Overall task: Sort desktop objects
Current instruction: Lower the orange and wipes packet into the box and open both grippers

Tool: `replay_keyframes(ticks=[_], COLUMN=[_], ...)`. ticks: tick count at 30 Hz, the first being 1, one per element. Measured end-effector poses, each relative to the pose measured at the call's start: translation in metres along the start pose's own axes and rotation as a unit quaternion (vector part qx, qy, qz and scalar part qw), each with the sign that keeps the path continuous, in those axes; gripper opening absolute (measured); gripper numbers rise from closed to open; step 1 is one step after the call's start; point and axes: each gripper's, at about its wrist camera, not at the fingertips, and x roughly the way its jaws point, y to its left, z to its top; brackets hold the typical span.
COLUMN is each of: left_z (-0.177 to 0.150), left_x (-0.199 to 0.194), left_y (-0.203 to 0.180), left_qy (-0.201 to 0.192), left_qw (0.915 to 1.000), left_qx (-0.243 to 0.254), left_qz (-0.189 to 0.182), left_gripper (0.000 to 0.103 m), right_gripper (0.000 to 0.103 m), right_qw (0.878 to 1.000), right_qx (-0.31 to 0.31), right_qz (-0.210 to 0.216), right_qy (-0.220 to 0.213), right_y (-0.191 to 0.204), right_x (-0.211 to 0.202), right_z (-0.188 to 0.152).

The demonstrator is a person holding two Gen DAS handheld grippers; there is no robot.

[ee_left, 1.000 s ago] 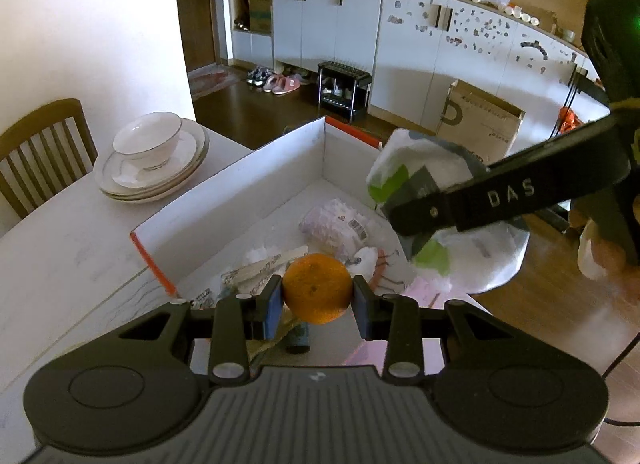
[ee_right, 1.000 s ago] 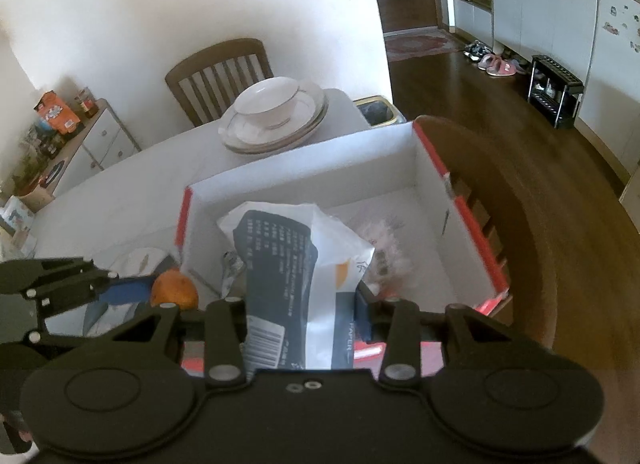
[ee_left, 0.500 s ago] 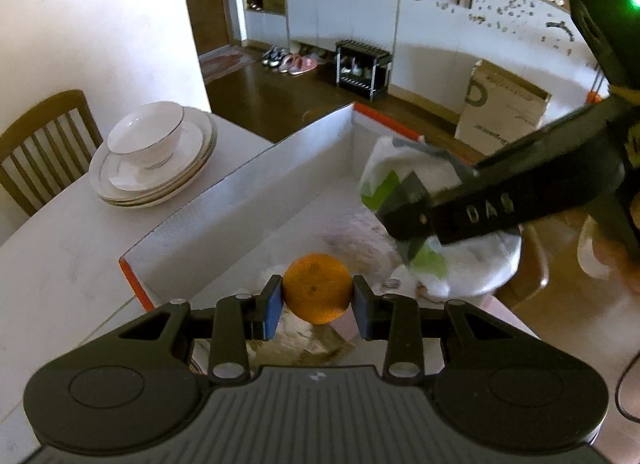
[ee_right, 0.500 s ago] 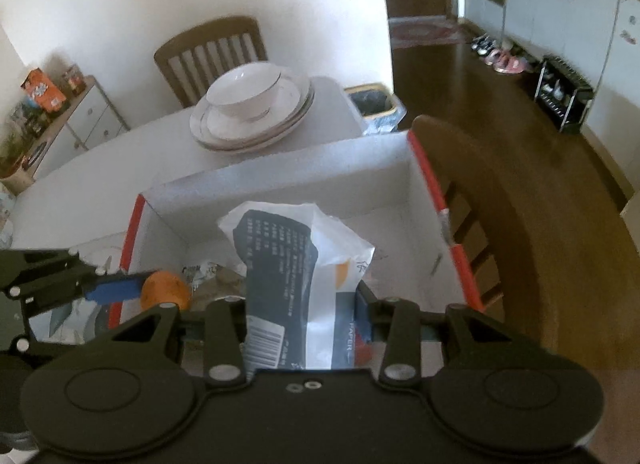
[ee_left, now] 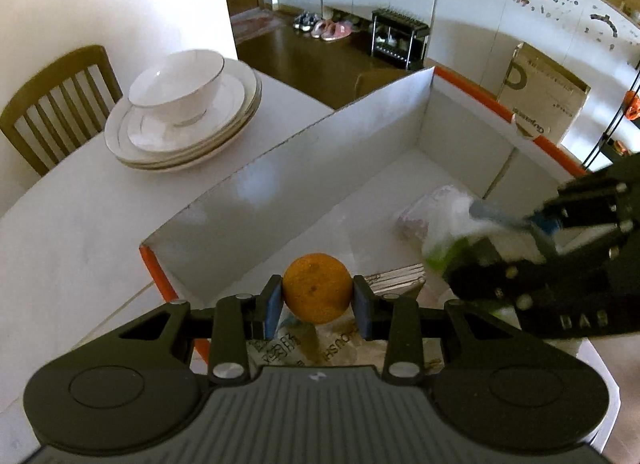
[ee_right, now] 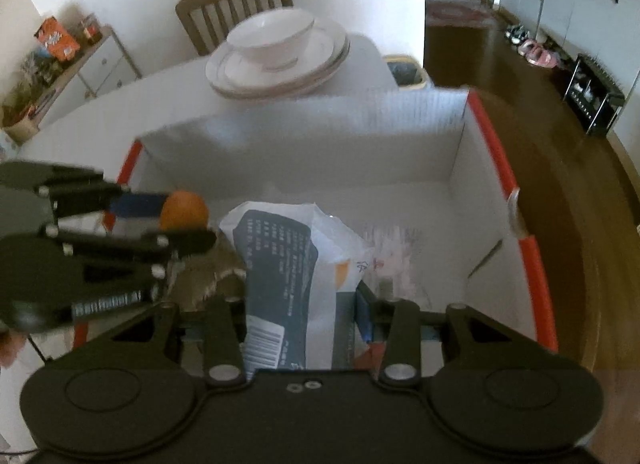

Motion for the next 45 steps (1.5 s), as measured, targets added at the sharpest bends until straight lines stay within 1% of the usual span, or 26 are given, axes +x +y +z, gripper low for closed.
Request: replay_keyframes(ticks=[5, 9, 11, 13, 14, 17, 18, 19, 20, 21, 23, 25, 26, 27, 28, 33, 40, 44, 45], left_z=[0.001, -0.001, 0.0, 0.0, 0.0, -0.001, -0.001, -0.002, -0.002, -0.003, -0.004, -0.006, -0.007, -0.009, -0.01, -0.016, -0.029, -0.036, -0.037], left_x=[0.009, 0.013, 0.016, 0.016, 0.016, 0.014, 0.013, 0.012, 0.01, 0.009, 0.006, 0.003, 0.001, -0.002, -0.004, -0.017, -0.041, -0.055, -0.059], left_y=[0.001, -0.004, -0.005, -0.006, -0.006, -0.006, -0.007, -0.007, -0.008, -0.007, -0.008, -0.008, -0.008, -0.007, -0.007, -0.005, 0.001, 0.005, 0.006], left_qy=[0.013, 0.019, 0.023, 0.021, 0.02, 0.013, 0.009, 0.006, 0.003, 0.002, -0.002, -0.006, -0.008, -0.01, -0.013, -0.027, -0.047, -0.059, -0.062], left_qw=[0.9999, 0.9996, 0.9995, 0.9995, 0.9995, 0.9994, 0.9994, 0.9994, 0.9994, 0.9994, 0.9994, 0.9994, 0.9995, 0.9995, 0.9995, 0.9994, 0.9978, 0.9963, 0.9961], left_qx=[0.003, 0.018, 0.019, 0.021, 0.023, 0.029, 0.031, 0.033, 0.033, 0.034, 0.034, 0.033, 0.031, 0.029, 0.027, 0.014, -0.025, -0.039, -0.041], left_qz=[-0.007, -0.006, -0.009, -0.014, -0.012, -0.012, -0.011, -0.01, -0.009, -0.009, -0.008, -0.007, -0.006, -0.006, -0.007, -0.015, -0.04, -0.048, -0.047], left_gripper=[0.035, 0.035, 0.035, 0.036, 0.037, 0.049, 0.056, 0.06, 0.06, 0.06, 0.06, 0.06, 0.062, 0.068, 0.072, 0.072, 0.072, 0.072, 0.074], right_gripper=[0.04, 0.041, 0.044, 0.05, 0.051, 0.057, 0.058, 0.06, 0.062, 0.064, 0.065, 0.071, 0.073, 0.073, 0.074, 0.078, 0.082, 0.084, 0.084], right_qw=[1.0, 1.0, 1.0, 1.0, 1.0, 1.0, 1.0, 1.0, 1.0, 1.0, 1.0, 1.0, 1.0, 1.0, 1.0, 1.0, 0.999, 0.998, 0.998], right_qx=[-0.007, -0.006, -0.008, -0.01, -0.01, -0.008, -0.008, -0.008, -0.009, -0.01, -0.014, -0.021, -0.022, -0.024, -0.026, -0.025, -0.027, -0.022, -0.021], right_qz=[0.002, 0.001, 0.0, 0.005, 0.007, 0.01, 0.011, 0.011, 0.011, 0.013, 0.014, 0.012, 0.011, 0.012, 0.013, 0.015, 0.018, 0.021, 0.02], right_qy=[0.013, 0.018, 0.022, 0.027, 0.027, 0.026, 0.027, 0.027, 0.026, 0.025, 0.022, 0.017, 0.016, 0.013, 0.009, -0.006, -0.038, -0.056, -0.06], right_y=[0.0, 0.0, 0.001, 0.002, 0.002, 0.002, 0.002, 0.002, 0.002, 0.002, 0.004, 0.006, 0.006, 0.006, 0.006, 0.004, 0.002, 0.004, 0.005], right_x=[0.007, 0.012, 0.013, 0.014, 0.014, 0.014, 0.013, 0.013, 0.012, 0.01, 0.007, 0.003, 0.001, -0.002, -0.005, -0.02, -0.046, -0.061, -0.064], right_z=[-0.006, -0.007, -0.008, -0.008, -0.009, -0.01, -0.01, -0.011, -0.012, -0.013, -0.014, -0.015, -0.014, -0.015, -0.015, -0.014, -0.019, -0.023, -0.023])
